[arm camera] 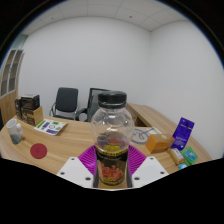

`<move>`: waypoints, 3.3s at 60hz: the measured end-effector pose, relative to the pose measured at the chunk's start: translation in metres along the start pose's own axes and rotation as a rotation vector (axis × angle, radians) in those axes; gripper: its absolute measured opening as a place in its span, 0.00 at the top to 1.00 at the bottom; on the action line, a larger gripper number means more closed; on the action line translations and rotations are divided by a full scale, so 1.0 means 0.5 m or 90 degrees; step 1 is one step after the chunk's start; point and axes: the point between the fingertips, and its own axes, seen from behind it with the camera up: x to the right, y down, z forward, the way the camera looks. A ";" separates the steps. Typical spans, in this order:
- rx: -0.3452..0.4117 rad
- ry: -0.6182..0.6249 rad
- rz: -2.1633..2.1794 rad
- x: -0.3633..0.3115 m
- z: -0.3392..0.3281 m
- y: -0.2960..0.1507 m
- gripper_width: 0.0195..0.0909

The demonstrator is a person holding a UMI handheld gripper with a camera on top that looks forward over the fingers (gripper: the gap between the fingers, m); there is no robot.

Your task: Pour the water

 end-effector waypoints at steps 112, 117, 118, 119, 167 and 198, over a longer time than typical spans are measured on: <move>0.008 -0.231 -0.014 -0.579 0.018 -0.195 0.75; -0.009 -0.255 0.024 -0.582 0.035 -0.149 0.75; -0.010 -0.257 0.027 -0.584 0.038 -0.138 0.75; -0.012 -0.261 0.028 -0.586 0.041 -0.130 0.75; -0.104 -0.189 -0.010 -0.511 -0.207 -0.076 0.07; -0.133 -0.115 0.009 -0.517 -0.647 -0.070 0.08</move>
